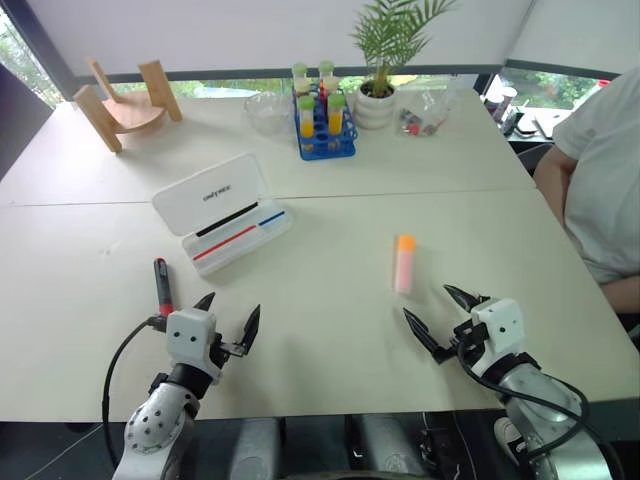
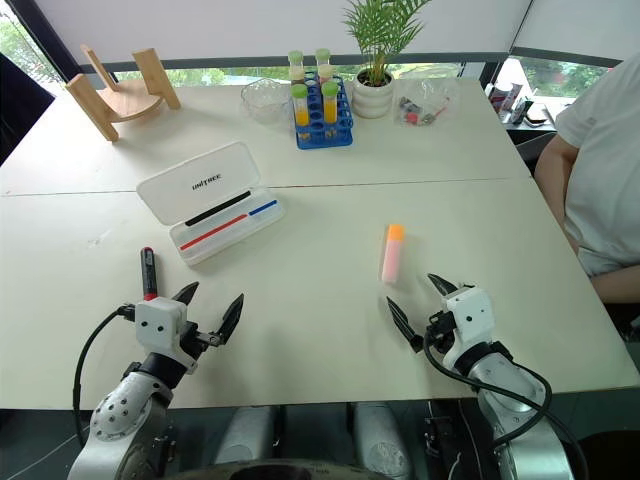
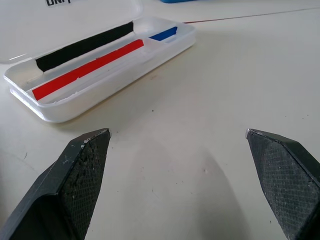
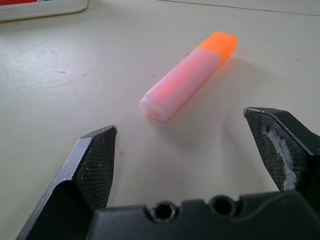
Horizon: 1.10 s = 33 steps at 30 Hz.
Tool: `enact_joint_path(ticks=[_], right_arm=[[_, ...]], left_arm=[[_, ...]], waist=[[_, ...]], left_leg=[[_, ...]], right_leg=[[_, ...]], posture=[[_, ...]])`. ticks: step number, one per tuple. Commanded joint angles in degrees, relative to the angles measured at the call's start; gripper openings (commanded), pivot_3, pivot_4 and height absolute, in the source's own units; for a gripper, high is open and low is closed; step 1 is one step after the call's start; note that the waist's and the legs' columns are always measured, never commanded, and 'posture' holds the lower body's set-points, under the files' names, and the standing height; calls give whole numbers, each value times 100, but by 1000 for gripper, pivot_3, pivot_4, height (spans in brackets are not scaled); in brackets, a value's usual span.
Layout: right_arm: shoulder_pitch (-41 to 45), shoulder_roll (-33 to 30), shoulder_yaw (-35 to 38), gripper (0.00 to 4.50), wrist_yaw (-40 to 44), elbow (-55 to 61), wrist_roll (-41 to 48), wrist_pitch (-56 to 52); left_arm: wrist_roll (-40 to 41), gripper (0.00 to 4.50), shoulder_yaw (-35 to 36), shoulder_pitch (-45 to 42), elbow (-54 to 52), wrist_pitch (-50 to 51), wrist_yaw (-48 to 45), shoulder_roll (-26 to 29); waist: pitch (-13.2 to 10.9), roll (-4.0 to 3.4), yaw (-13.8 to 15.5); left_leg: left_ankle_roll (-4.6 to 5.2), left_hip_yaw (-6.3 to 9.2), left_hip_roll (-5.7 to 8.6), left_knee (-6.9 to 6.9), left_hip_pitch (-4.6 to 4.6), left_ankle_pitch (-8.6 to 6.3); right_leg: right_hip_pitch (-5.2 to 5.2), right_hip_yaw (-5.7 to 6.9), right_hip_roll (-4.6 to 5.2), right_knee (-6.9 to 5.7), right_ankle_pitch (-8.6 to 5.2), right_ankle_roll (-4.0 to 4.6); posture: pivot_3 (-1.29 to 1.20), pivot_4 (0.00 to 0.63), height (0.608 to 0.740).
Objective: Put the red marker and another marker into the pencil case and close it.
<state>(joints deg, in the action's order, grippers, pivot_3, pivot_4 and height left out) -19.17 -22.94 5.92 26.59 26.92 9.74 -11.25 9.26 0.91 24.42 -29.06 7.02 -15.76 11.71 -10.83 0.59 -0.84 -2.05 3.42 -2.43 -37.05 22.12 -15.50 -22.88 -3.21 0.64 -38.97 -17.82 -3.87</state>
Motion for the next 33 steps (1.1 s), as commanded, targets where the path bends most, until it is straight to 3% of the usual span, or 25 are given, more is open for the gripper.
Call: enact_joint_path(ticks=[1,25,28,33], right_arm=[[0,-44,68,4500,35,101,30,153],[41,-132,75,4500,27,341,38,102],[182,-270,107,4500,132,524,120,-64],[653,-907,283,4500,712,890,820,-880]], left_arm=[[23,4455,16,22,-120,-111,10,-18],[39,4455,2,-144,-430,192,1,14],[116,4455,101,-308,-509,348,-114,181],[767,4455,506,-790,-531,869,-967,1080]], waist=[[0,0,0],[0,0,0],[0,0,-1],[0,-1,-4]], left_leg=[[0,0,0,0,0,0],[0,0,0,0,0,0],[0,1,0,0,0,0],[0,0,0,0,-2,0]], right_leg=[[0,0,0,0,0,0],[0,0,0,0,0,0],[0,0,-1,0,0,0],[1,1,-2,0,1,0]], posture=[[0,150,740],[0,150,740],[0,150,740],[0,150,740]])
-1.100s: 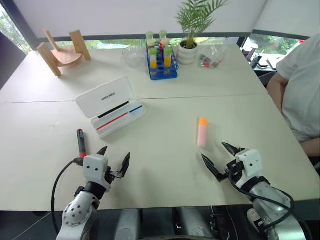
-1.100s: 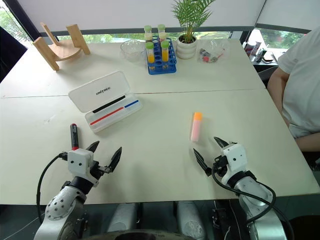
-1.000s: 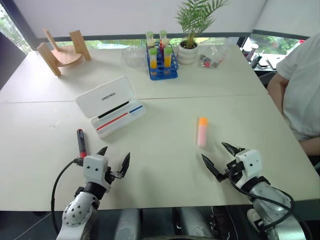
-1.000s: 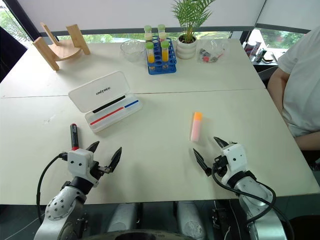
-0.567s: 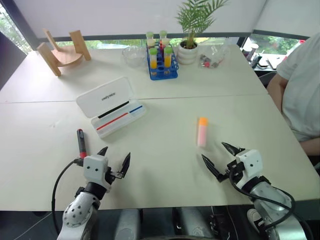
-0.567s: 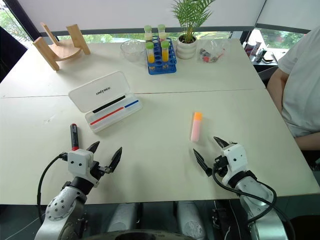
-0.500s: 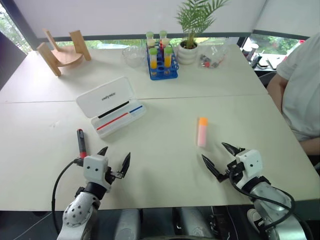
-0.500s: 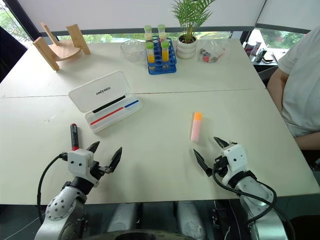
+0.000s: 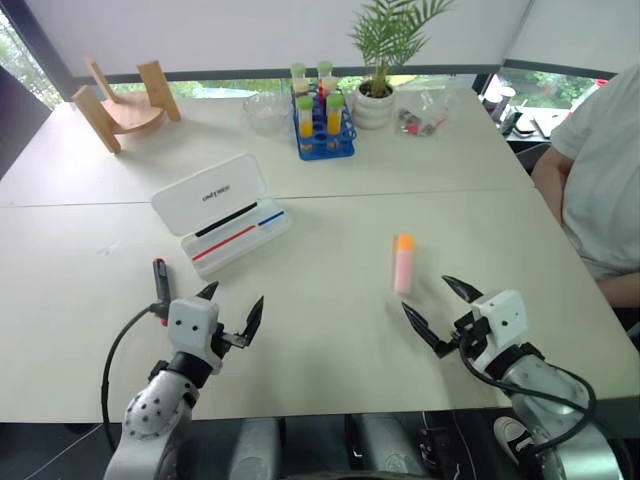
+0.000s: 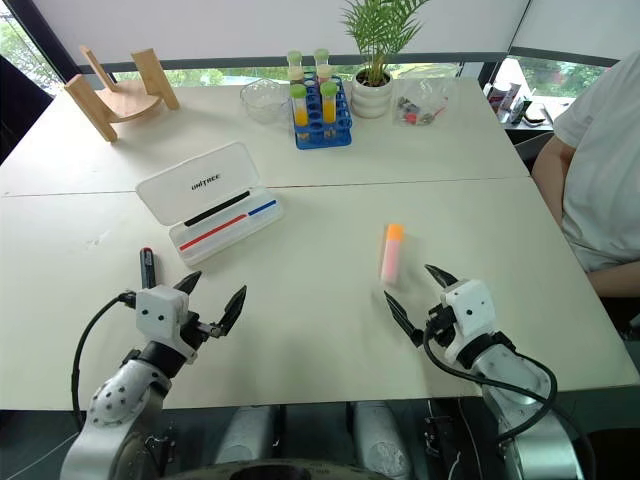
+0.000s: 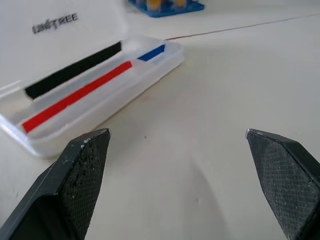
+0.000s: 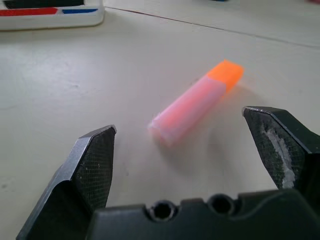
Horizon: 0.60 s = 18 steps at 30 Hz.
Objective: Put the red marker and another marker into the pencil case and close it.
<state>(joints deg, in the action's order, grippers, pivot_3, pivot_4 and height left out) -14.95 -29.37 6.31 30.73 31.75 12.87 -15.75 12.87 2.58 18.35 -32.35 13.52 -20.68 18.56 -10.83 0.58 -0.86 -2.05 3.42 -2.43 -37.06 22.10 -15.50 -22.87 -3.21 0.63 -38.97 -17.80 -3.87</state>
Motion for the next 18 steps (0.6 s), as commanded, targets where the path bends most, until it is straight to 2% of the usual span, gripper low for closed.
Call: enact_joint_path(ticks=[1,7,11,14,18], right_arm=[[396,-443,287,4500,447,462,790,-762],[1710,-1415,482,4500,1292,424,2258,-2146],[2592,-1985,541,4500,1729,93,2740,-2652],[2988,-2194,556,4500,1932,-101,2921,-2787],[3310,-2322,535,4500,2078,-219,2980,-2840]], left_arm=[[618,4455,488,-344,-134,346,-725,655],[1478,4455,1134,-1314,794,871,-2171,2089],[1538,4455,1129,-1923,1814,880,-3142,2891],[1322,4455,822,-2586,2714,577,-3587,3030],[989,4455,284,-3620,3961,229,-4043,2759]], waist=[[-1,1,-2],[-6,-5,-6],[-8,-2,-8],[-8,-2,22],[-9,0,27]], left_leg=[[0,1,-1,1,0,0],[1,2,-2,1,-1,0],[1,2,-2,2,0,0],[6,3,-2,9,13,-3],[9,7,-1,7,35,-4]], right_leg=[[0,1,-2,0,0,0],[1,5,-3,0,2,-1],[-2,9,-2,0,2,-1],[-14,14,-1,4,3,-5],[-30,22,1,4,14,-22]], posture=[[0,150,740],[0,150,740],[0,150,740],[0,150,740],[0,150,740]])
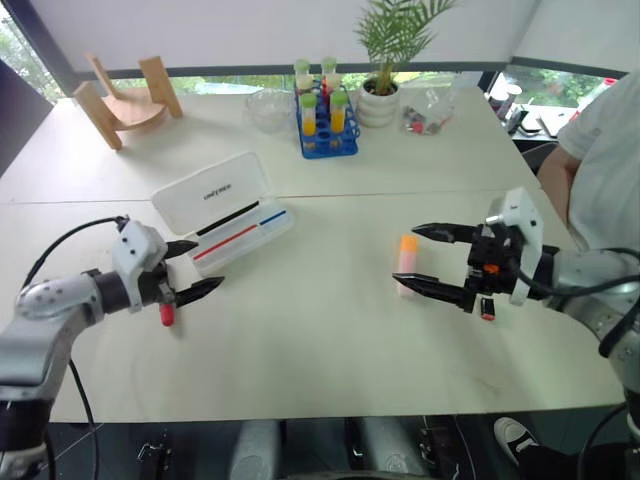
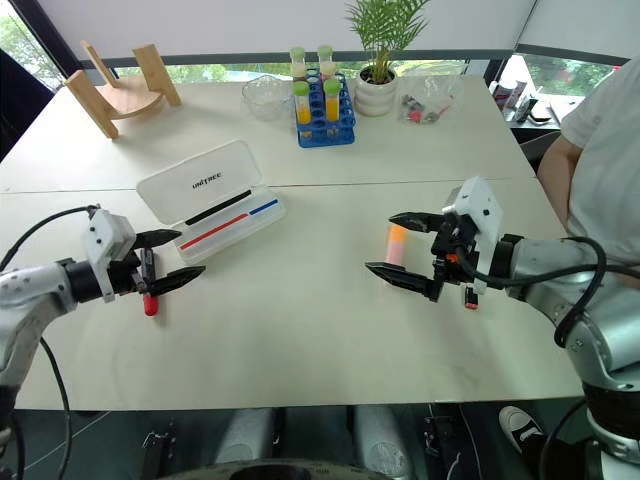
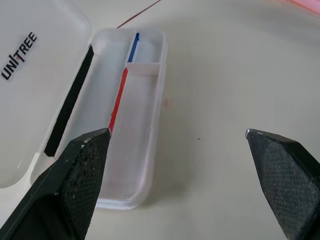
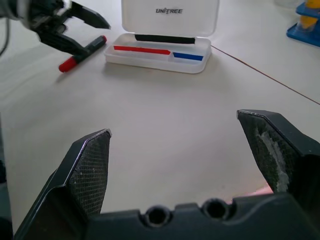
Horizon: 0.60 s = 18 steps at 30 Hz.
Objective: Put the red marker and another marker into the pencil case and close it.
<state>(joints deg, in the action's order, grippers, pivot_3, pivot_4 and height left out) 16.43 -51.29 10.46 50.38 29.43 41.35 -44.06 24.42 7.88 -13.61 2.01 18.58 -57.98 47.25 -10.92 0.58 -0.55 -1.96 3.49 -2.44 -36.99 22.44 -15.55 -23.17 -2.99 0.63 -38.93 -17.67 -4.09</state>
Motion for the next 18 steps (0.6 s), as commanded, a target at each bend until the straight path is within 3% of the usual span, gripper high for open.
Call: enact_joint_path(ticks=[1,8,18], right_arm=[[221,-155,143,4500,125,8,168,-44],[423,-293,359,4500,118,19,434,-260],[415,-431,499,4500,99,-28,364,-264]], left_arm=[[-239,4455,-360,-584,739,-354,-407,-193],[-430,4455,-691,-1002,1281,-631,-753,-581],[-1145,4455,-1010,-1132,1806,-906,-433,-811]], waist=[[-1,2,-15],[-2,1,-57],[-1,2,-25]], left_leg=[[0,-1,1,0,0,0],[13,-3,-5,1,-1,-8],[13,-3,-2,-8,-1,-7]], right_leg=[[0,0,1,0,1,-1],[-6,-2,-3,-4,2,-1],[-2,-3,1,-4,3,-3]], posture=[[0,150,740],[0,150,740],[0,150,740]])
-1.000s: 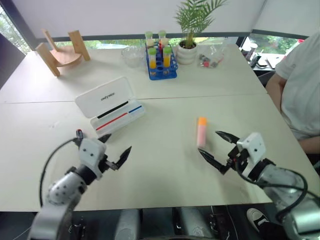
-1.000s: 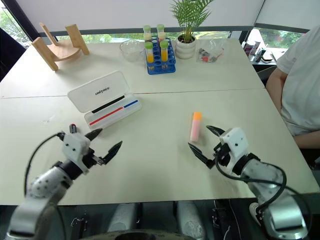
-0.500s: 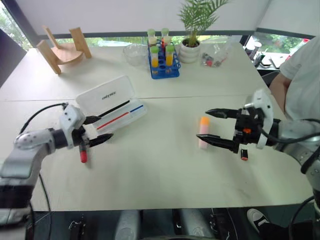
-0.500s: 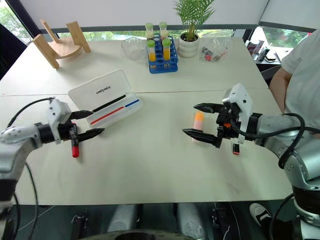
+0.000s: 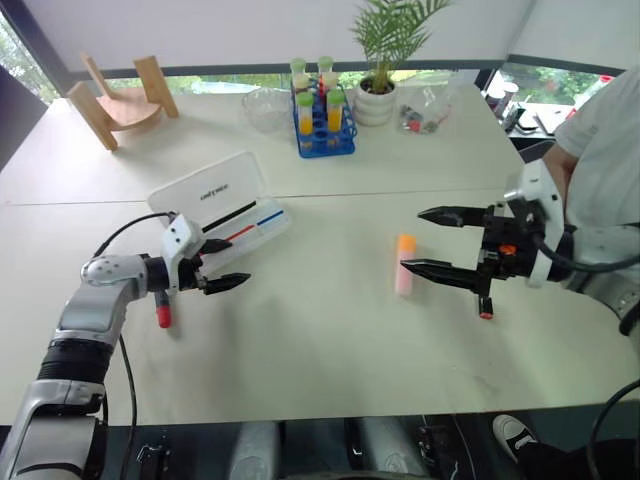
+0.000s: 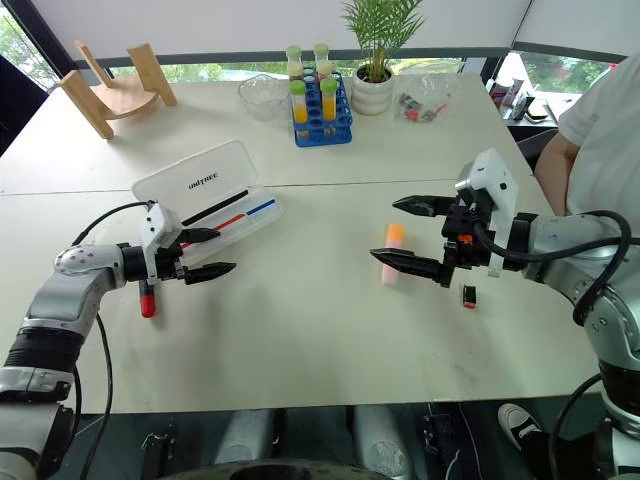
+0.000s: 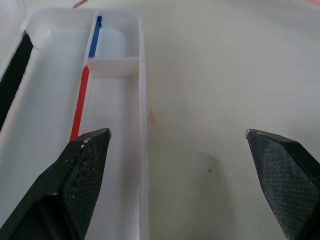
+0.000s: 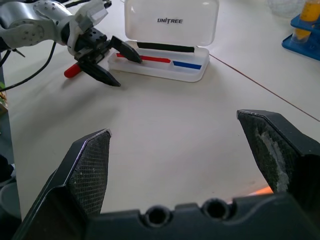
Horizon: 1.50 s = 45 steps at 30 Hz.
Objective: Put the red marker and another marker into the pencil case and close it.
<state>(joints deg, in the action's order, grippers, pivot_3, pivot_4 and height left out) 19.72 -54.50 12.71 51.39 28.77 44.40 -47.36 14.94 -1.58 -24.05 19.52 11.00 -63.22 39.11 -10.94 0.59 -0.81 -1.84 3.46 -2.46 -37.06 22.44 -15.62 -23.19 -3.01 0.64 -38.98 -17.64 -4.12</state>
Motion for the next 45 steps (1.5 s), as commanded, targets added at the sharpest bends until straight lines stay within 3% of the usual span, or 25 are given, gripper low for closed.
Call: enact_joint_path(ticks=[1,3,10,11,23,29,36,45], right_arm=[[90,-115,284,4500,-2,27,73,59],[135,-118,287,4500,-21,7,75,60],[297,-118,280,4500,-84,-41,75,45],[316,-118,281,4500,-97,-50,74,43],[540,-85,222,4500,-228,-136,-2,63],[530,-66,235,4500,-335,-77,9,49],[502,-52,252,4500,-429,-34,31,53],[531,-18,176,4500,-462,-76,-41,141]], left_arm=[[-236,4219,-116,-76,60,-162,19,0],[-314,3705,-196,-99,168,-134,36,-127],[-486,263,-231,-574,720,-214,85,-370],[-497,83,-248,-632,725,-232,27,-383],[-143,83,-1126,-333,-1279,-174,-1429,-508],[-338,83,-1435,-217,-1303,-462,-1587,-495],[-653,83,-1449,-211,-1149,-686,-1232,-499],[-412,83,-1204,374,-2100,342,-593,-418]], waist=[[0,1,3],[3,-4,6],[9,-13,35],[10,-16,42],[7,-16,-23],[6,-16,-11],[6,-16,1],[6,-17,-20]], left_leg=[[0,0,0,0,0,0],[0,0,0,0,-1,0],[-3,5,4,-8,-7,3],[-3,4,7,-9,-8,3],[-3,4,4,0,0,3],[-2,2,3,-4,-3,2],[-2,2,4,-3,-3,2],[-2,2,2,-3,-5,2]], right_leg=[[0,0,0,0,0,0],[1,0,0,-1,0,0],[14,2,1,-5,1,-3],[16,2,4,-5,2,-4],[4,0,0,-4,3,-5],[4,-3,-2,-6,3,-5],[5,-3,-1,-6,3,-5],[7,-4,-1,-6,3,-5]], posture=[[0,150,740],[0,150,740],[0,150,740],[0,150,740],[0,150,740],[0,150,740],[0,150,740],[0,150,740]])
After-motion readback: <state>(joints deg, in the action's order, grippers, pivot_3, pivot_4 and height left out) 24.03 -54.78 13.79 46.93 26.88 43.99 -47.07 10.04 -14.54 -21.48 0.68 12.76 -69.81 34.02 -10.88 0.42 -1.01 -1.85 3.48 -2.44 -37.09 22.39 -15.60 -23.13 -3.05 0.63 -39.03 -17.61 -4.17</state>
